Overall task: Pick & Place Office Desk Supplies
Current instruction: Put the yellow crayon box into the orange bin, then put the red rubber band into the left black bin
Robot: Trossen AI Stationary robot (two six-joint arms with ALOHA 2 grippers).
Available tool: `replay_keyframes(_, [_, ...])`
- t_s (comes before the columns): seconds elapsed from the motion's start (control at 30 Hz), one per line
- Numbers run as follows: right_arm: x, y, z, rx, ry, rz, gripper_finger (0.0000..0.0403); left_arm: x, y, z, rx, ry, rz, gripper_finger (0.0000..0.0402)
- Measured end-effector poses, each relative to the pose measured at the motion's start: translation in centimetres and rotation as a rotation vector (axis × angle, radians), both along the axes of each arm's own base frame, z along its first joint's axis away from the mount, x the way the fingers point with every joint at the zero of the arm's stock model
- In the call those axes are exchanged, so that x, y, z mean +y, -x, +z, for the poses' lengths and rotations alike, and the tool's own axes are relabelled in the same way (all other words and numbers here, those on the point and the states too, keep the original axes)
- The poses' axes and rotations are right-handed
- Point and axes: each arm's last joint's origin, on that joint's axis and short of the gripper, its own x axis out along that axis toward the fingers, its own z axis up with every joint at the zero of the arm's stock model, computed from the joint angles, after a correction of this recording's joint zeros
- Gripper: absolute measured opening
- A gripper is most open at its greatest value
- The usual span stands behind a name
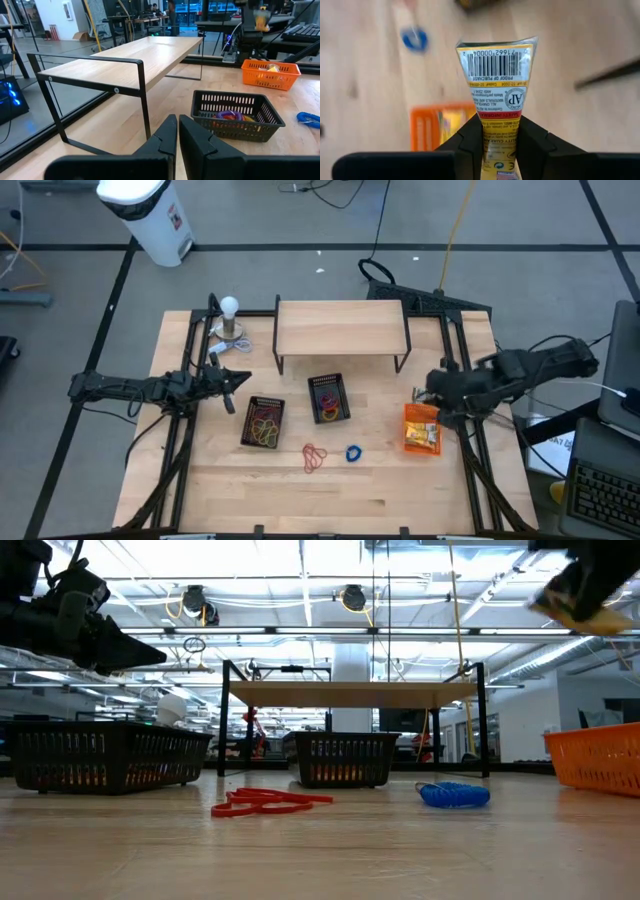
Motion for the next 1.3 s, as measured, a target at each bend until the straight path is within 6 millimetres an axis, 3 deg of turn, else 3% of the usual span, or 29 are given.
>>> replay_keyframes(0.13, [0.7, -1.8, -1.9, 0.178, -0.026, -0.009, 0.0077, 0.0, 0.0, 0.0, 0.0, 0.0, 0.0, 0.0021])
replay_keyframes(0.3, [1.3, -3.4, -5.2, 0.282, -0.051, 0.004, 0.0075, 0.0, 0.0, 0.0, 0.001, 0.0, 0.0, 0.0021])
replay_keyframes(0.5, [1.4, -3.3, -8.7, 0.384, -0.053, 0.001, 0.0077, 0.0, 0.0, 0.0, 0.001, -0.001, 0.0, 0.0021])
replay_keyframes(0.7, [1.3, -3.2, -10.4, 0.401, -0.052, 0.001, 0.0079, 0.0, 0.0, 0.0, 0.001, -0.001, 0.0, 0.0021])
replay_keyframes(0.9, [1.4, -3.2, -10.6, 0.403, -0.079, -0.006, 0.0114, 0.0, 0.0, 0.0, 0.001, -0.001, 0.0, 0.0021])
replay_keyframes(1.1, [1.4, -3.1, -10.6, 0.416, -0.101, -0.007, 0.0184, 0.0, 0.0, 0.0, 0.002, -0.002, 0.0, 0.0021])
replay_keyframes(1.2, [1.4, -3.1, -9.6, 0.385, -0.104, 0.011, 0.0214, 0.0, 0.0, 0.0, 0.004, -0.008, -0.001, 0.0021])
replay_keyframes(1.3, [1.2, -2.9, -7.8, 0.226, -0.075, 0.056, 0.0227, 0.0, 0.0, 0.0, 0.006, -0.014, -0.001, 0.0021])
